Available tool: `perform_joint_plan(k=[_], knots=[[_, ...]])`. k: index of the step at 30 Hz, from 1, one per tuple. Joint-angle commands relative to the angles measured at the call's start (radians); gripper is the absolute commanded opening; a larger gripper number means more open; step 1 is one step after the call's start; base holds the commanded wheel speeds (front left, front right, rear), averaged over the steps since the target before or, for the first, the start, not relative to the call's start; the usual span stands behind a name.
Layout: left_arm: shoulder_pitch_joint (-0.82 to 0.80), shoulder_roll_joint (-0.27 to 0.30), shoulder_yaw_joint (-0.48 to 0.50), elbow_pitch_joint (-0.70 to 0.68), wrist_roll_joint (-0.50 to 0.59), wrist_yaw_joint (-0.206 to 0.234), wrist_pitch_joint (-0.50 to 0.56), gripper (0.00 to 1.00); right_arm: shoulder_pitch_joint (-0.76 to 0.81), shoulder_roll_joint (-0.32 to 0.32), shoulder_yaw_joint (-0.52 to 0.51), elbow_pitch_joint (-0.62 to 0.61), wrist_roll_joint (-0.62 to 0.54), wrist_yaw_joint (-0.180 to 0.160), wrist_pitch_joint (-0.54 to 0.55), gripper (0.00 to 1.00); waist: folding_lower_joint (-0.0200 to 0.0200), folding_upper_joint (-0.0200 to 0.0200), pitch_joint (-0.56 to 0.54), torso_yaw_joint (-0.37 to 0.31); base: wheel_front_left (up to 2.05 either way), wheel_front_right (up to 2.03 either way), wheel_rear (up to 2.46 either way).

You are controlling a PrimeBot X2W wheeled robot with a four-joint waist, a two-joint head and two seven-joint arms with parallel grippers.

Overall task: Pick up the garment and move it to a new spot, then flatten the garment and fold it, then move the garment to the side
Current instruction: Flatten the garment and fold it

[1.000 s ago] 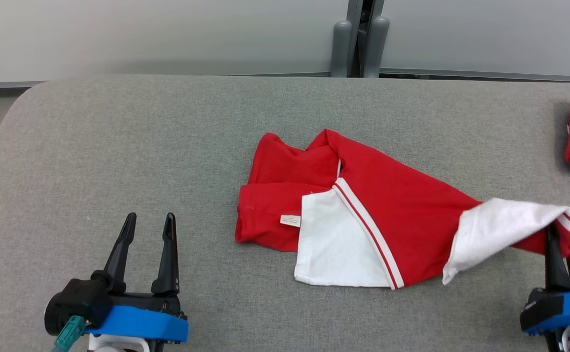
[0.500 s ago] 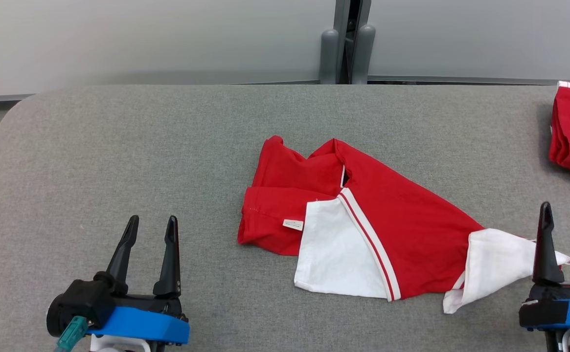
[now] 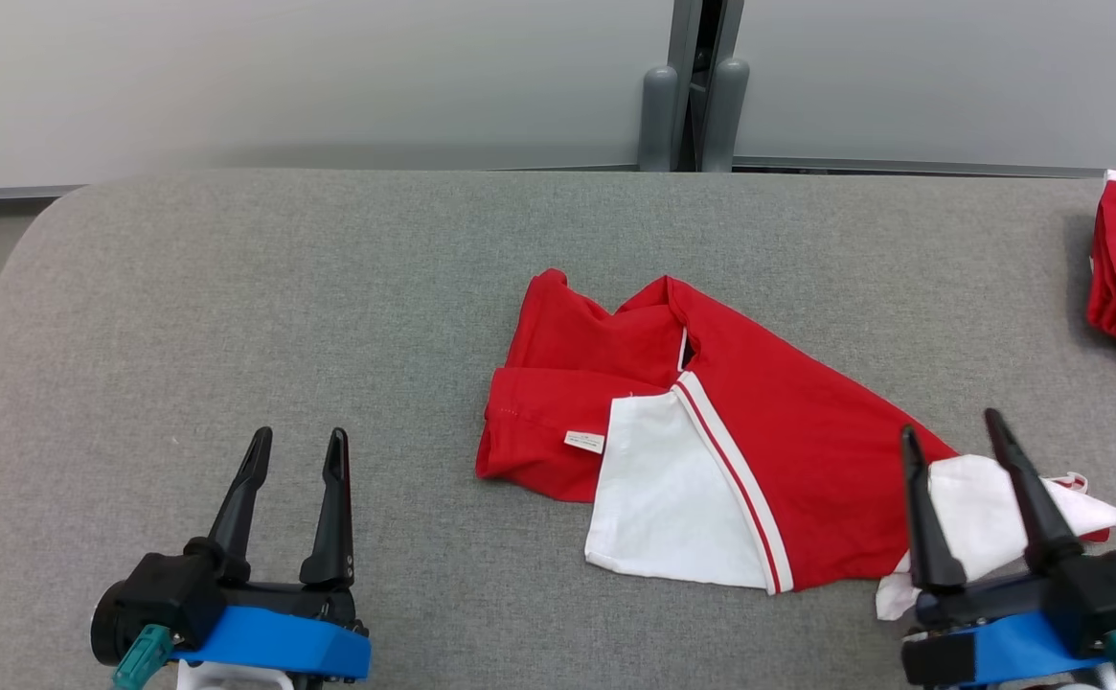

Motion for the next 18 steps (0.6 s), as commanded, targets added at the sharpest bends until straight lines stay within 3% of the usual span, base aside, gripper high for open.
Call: perform_joint_plan(k=[1,9,18], knots=[[0.005,0.003,0.003,-0.005,0.003,-0.001,-0.003,1.00,0.013,-0.017,0.037,0.008,-0.004,0.000,0.008,1.00,0.0001,0.0000,0.004,-0.001,0.00,0.00,0.00],[-0.014,0.003,-0.002,-0.001,0.001,0.000,-0.003,1.00,-0.043,-0.105,0.288,0.057,0.008,0.000,0.061,1.00,0.0001,0.0000,0.018,0.002,0.00,0.00,0.00],[-0.024,0.003,-0.016,0.003,-0.011,0.001,-0.003,1.00,-0.162,-0.146,0.535,0.202,0.029,0.000,0.103,1.00,0.0001,0.0000,0.029,0.032,0.00,0.00,0.00]])
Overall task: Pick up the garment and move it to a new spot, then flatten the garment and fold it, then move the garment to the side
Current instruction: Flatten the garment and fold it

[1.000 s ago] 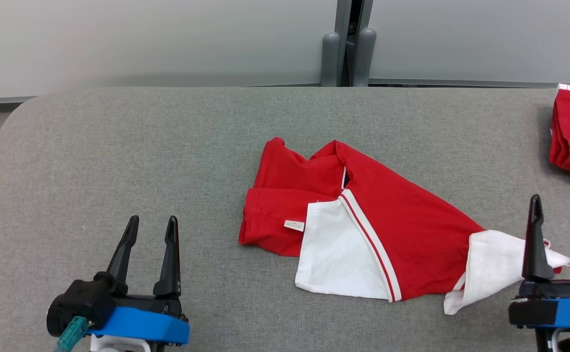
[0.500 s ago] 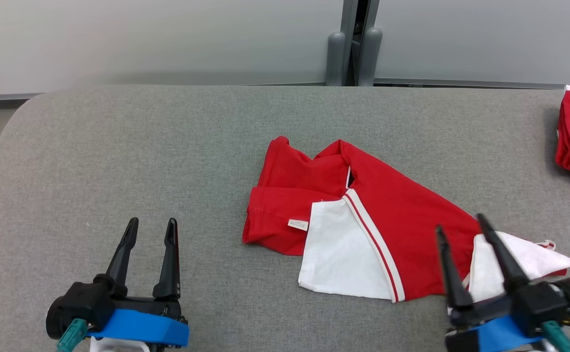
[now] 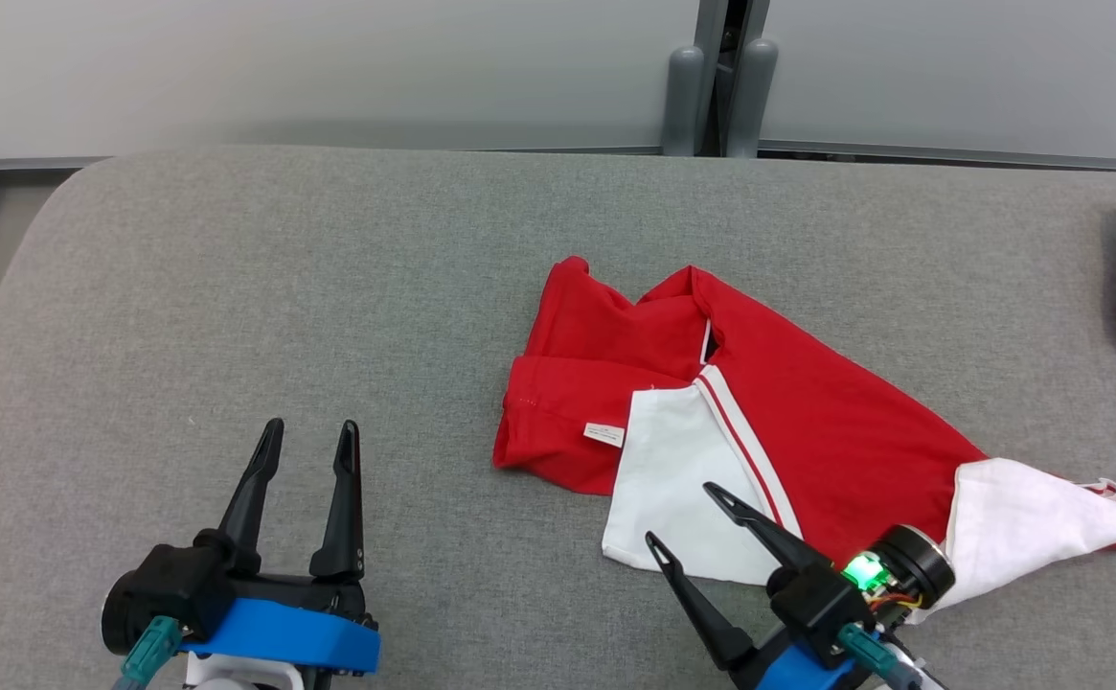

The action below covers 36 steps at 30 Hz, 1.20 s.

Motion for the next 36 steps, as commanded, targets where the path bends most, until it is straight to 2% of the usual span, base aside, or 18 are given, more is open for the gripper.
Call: perform_joint_plan(k=[1,7,18,20,22,23,30,36], knots=[[-0.009,0.003,0.000,0.001,-0.003,0.001,-0.003,1.00,-0.024,-0.005,0.020,0.018,0.007,0.000,0.002,1.00,0.0000,0.0000,0.003,0.006,0.00,0.00,0.00],[-0.017,0.003,-0.006,0.004,-0.007,0.000,-0.003,1.00,-0.104,-0.001,0.111,0.152,0.012,0.000,0.022,1.00,0.0000,0.0000,0.012,0.036,0.00,0.00,0.00],[-0.024,0.003,-0.002,-0.002,-0.012,0.007,-0.003,1.00,-0.176,0.027,0.149,0.357,-0.009,0.000,0.039,1.00,0.0000,0.0000,0.035,0.062,0.00,0.00,0.00],[-0.025,0.003,0.000,-0.002,-0.012,0.007,-0.003,1.00,-0.185,0.034,0.150,0.389,-0.013,0.000,0.048,0.81,0.0000,0.0000,0.037,0.062,0.00,0.00,0.00],[-0.026,0.003,0.002,-0.001,-0.013,0.008,-0.003,1.00,-0.195,0.044,0.136,0.420,-0.006,0.000,0.052,0.09,0.0000,0.0000,0.038,0.059,0.00,0.00,0.00],[-0.027,0.003,0.002,-0.001,-0.013,0.008,-0.003,1.00,-0.198,0.050,0.126,0.433,0.002,0.000,0.050,0.00,0.0000,0.0000,0.038,0.058,0.00,0.00,0.00],[-0.017,0.003,-0.001,-0.003,-0.014,0.014,-0.003,1.00,-0.239,0.074,0.030,0.420,-0.001,0.000,-0.046,0.00,0.0000,0.0000,0.026,0.044,0.00,0.00,0.00],[-0.011,0.003,0.003,-0.005,-0.015,0.015,-0.003,1.00,-0.273,0.033,-0.101,0.313,-0.001,0.000,-0.078,0.00,0.0000,0.0000,0.019,0.028,0.00,0.00,0.00]])
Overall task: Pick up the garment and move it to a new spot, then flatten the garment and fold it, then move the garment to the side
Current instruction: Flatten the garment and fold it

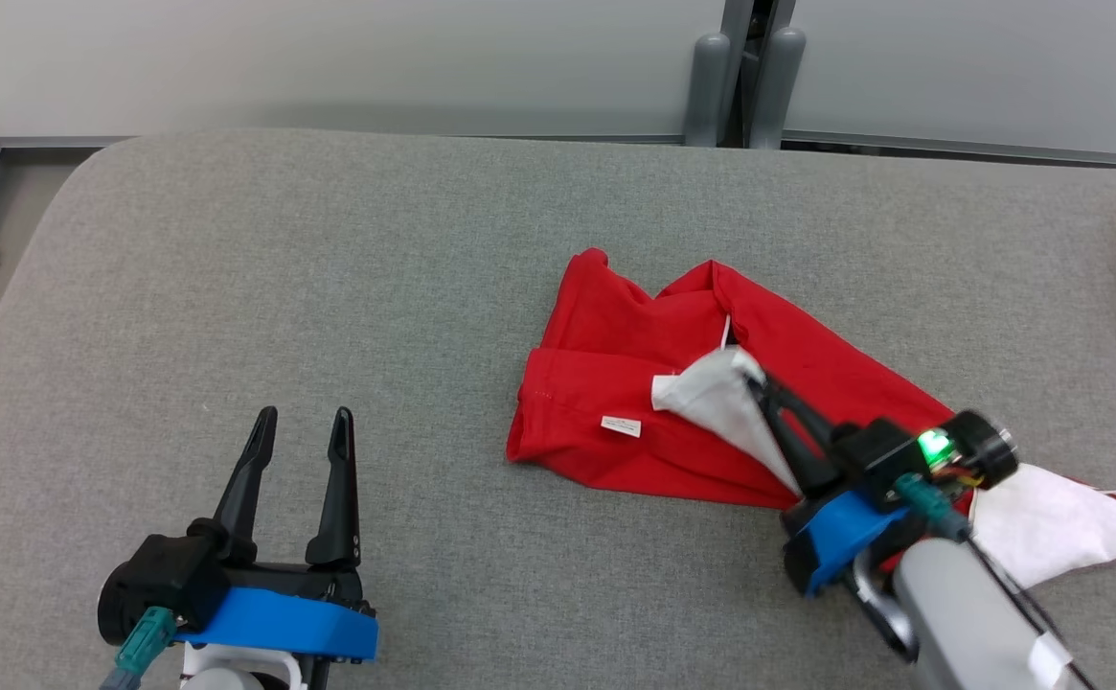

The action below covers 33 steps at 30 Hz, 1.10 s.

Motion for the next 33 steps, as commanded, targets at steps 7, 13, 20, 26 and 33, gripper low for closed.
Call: perform_joint_plan(k=[7,13,20,26,33], knots=[[-0.008,0.003,-0.003,-0.007,-0.003,-0.002,-0.003,1.00,-0.149,-0.102,-0.140,-0.111,-0.008,-0.001,0.052,0.00,0.0000,0.0000,0.014,-0.007,0.00,0.00,0.00],[-0.032,0.003,-0.024,-0.005,-0.013,-0.007,-0.003,1.00,-0.289,-0.197,-0.185,-0.076,-0.012,-0.001,0.107,0.00,0.0000,0.0000,0.046,0.024,0.00,0.00,0.00],[-0.054,0.003,-0.034,-0.005,-0.022,-0.003,-0.003,1.00,-0.443,-0.256,-0.194,0.051,-0.006,-0.001,0.138,0.00,0.0000,0.0000,0.089,0.059,0.00,0.00,0.00],[-0.071,0.003,-0.038,-0.006,-0.022,-0.001,-0.003,1.00,-0.531,-0.241,-0.226,0.184,-0.036,-0.001,0.123,0.44,0.0000,0.0000,0.110,0.070,0.00,0.00,0.00],[-0.077,0.003,-0.045,-0.002,-0.023,0.005,-0.003,1.00,-0.541,-0.221,-0.282,0.274,-0.063,-0.001,0.050,1.00,0.0000,0.0000,0.102,0.058,0.00,0.00,0.00]])
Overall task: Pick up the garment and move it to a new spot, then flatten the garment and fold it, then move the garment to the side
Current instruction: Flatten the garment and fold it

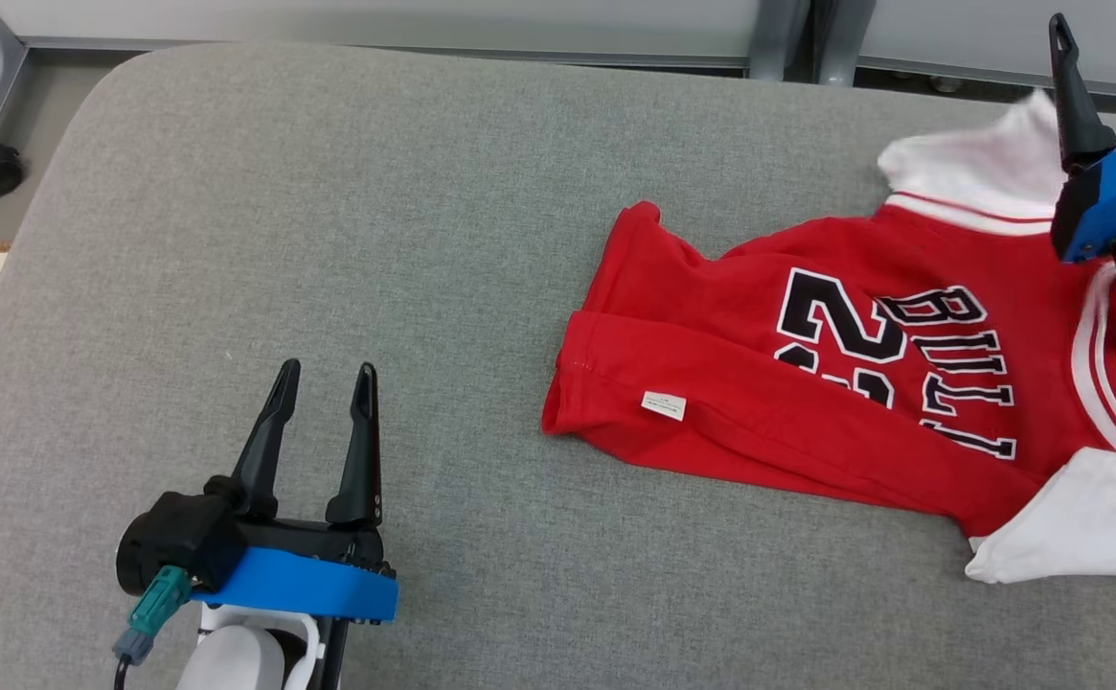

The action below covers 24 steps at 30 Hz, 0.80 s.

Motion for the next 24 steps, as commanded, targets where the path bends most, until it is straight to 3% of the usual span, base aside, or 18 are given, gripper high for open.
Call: perform_joint_plan(k=[1,11,24], knots=[[-0.001,0.003,0.004,0.001,0.002,0.001,-0.003,1.00,0.011,0.003,-0.022,0.004,-0.011,-0.001,-0.033,1.00,-0.0001,0.0000,-0.012,-0.011,0.00,0.00,0.00],[0.039,0.003,0.021,0.004,0.019,-0.004,-0.003,1.00,0.223,0.076,-0.119,-0.155,0.010,-0.001,-0.100,1.00,-0.0001,0.0000,-0.068,-0.078,0.00,0.00,0.00],[0.081,0.004,0.037,0.013,0.039,-0.014,-0.003,1.00,0.739,0.271,-0.248,-0.581,0.020,-0.001,-0.088,1.00,-0.0001,0.0000,-0.131,-0.127,0.00,0.00,0.00]])
